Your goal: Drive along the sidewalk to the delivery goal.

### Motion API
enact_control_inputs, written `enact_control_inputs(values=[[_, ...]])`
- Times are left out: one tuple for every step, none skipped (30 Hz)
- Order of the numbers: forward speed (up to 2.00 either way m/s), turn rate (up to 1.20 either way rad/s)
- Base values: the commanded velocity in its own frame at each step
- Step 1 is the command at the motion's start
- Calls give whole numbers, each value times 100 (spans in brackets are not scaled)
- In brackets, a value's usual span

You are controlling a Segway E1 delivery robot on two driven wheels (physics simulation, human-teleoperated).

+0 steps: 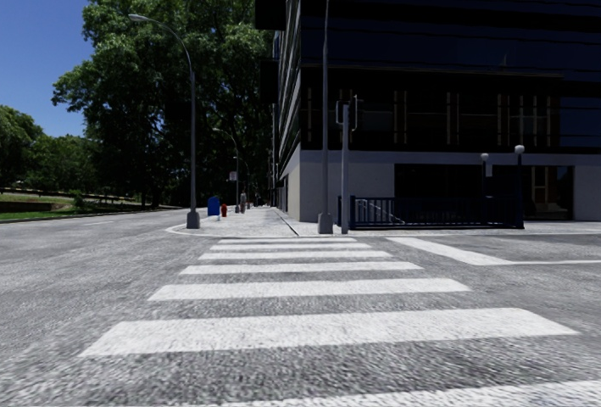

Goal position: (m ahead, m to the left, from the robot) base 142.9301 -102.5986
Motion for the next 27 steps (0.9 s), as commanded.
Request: enact_control_inputs(values=[[200, 0], [200, 0], [200, 0], [200, 0], [200, 0], [200, 0], [200, 0], [200, 0], [200, 0], [200, 19], [200, 62], [200, 79], [200, 79], [200, 120], [200, 120], [200, 120], [200, 120], [200, 120], [200, 119], [200, 36], [200, 9], [200, 9], [200, 0], [200, 0], [200, 0], [200, 0], [200, 0]])
